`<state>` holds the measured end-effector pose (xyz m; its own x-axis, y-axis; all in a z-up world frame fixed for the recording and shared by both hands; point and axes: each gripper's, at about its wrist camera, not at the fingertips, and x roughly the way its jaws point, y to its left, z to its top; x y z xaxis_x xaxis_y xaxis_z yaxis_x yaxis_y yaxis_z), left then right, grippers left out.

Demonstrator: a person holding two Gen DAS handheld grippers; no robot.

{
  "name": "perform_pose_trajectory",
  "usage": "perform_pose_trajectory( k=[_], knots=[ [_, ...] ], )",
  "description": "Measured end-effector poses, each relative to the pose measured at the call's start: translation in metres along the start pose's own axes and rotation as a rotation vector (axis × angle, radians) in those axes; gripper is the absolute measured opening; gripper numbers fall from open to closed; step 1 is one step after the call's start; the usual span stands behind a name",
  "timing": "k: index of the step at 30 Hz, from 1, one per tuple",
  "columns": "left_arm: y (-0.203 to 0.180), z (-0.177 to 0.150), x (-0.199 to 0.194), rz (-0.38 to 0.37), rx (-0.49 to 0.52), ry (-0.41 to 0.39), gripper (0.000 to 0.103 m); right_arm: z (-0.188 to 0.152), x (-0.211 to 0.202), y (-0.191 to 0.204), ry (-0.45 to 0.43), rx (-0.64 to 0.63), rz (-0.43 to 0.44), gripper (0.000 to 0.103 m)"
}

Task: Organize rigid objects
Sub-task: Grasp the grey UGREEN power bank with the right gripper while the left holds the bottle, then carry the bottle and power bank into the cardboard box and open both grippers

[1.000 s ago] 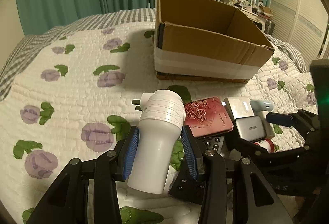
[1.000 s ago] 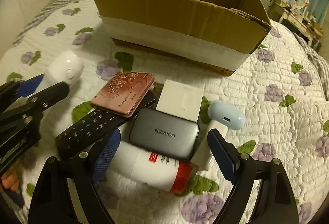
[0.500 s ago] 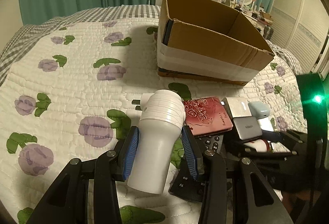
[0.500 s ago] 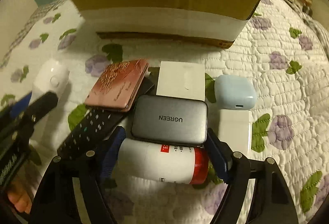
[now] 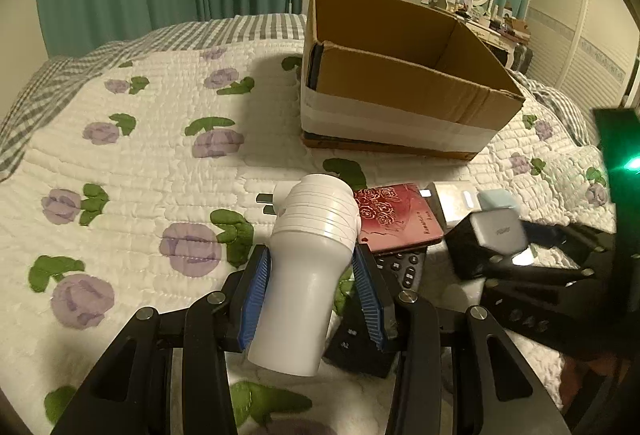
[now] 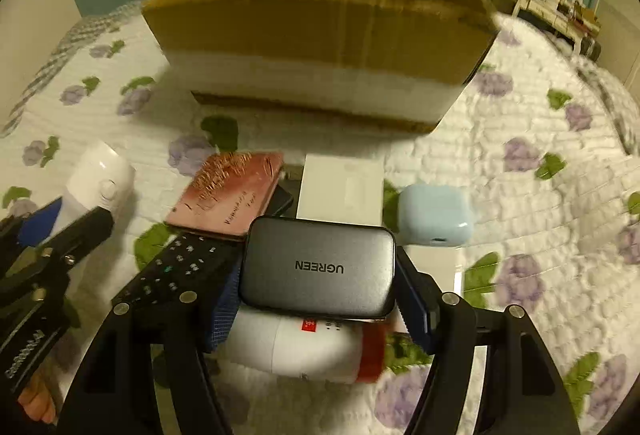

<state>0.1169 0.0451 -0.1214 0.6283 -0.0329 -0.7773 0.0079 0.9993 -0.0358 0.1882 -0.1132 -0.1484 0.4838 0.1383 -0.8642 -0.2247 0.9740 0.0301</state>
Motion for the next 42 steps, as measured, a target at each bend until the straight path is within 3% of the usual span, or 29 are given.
perform_pose_trajectory(
  k=[6, 8, 13, 21, 30, 34, 42],
  knots=[
    [-0.012, 0.013, -0.033, 0.011, -0.004, -0.051, 0.043, 0.005, -0.054, -0.007, -0.102, -0.006, 0.001, 0.068],
    [-0.019, 0.024, -0.049, 0.01, 0.008, -0.094, 0.043, -0.002, -0.083, -0.028, -0.142, -0.008, 0.007, 0.068],
    [-0.025, 0.056, -0.072, -0.027, -0.003, -0.156, 0.043, 0.007, -0.126, -0.036, -0.226, -0.03, 0.007, 0.068],
    [-0.031, 0.134, -0.067, -0.054, 0.011, -0.211, 0.043, 0.062, -0.159, -0.046, -0.345, -0.089, 0.039, 0.068],
    [-0.038, 0.208, 0.008, -0.035, 0.055, -0.191, 0.043, 0.154, -0.127, -0.051, -0.432, -0.11, 0.064, 0.068],
    [-0.047, 0.213, 0.048, 0.004, 0.098, -0.147, 0.043, 0.182, -0.096, -0.059, -0.451, -0.101, 0.061, 0.068],
    [-0.058, 0.199, 0.087, 0.007, 0.093, -0.107, 0.047, 0.184, -0.038, -0.085, -0.359, -0.067, 0.081, 0.068]
  ],
)
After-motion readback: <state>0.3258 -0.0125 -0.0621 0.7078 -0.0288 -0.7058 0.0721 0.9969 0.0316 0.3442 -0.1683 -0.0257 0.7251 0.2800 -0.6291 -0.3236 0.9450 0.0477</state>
